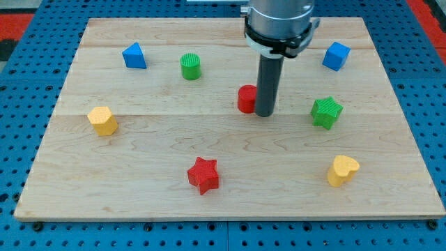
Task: Adjust the green star and heart diagonally
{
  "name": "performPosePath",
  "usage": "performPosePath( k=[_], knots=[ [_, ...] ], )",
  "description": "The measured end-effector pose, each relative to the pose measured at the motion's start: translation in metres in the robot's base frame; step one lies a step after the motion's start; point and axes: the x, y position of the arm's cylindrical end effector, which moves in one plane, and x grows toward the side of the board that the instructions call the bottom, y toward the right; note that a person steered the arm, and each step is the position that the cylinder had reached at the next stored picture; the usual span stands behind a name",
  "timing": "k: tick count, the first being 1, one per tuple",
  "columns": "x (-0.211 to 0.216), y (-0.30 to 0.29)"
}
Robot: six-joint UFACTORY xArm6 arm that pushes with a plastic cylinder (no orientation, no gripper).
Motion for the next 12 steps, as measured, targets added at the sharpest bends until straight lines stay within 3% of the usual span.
performPosePath(
  k=[1, 3, 5, 6, 9, 10, 11, 12],
  knots=[
    [-0.008, -0.027],
    [-0.002, -0.008],
    [0.096, 0.012],
    [0.113, 0.046],
    [0.027, 0.086],
    [0.016, 0.102],
    [0.025, 0.146],
    [0.072, 0.184]
  ],
)
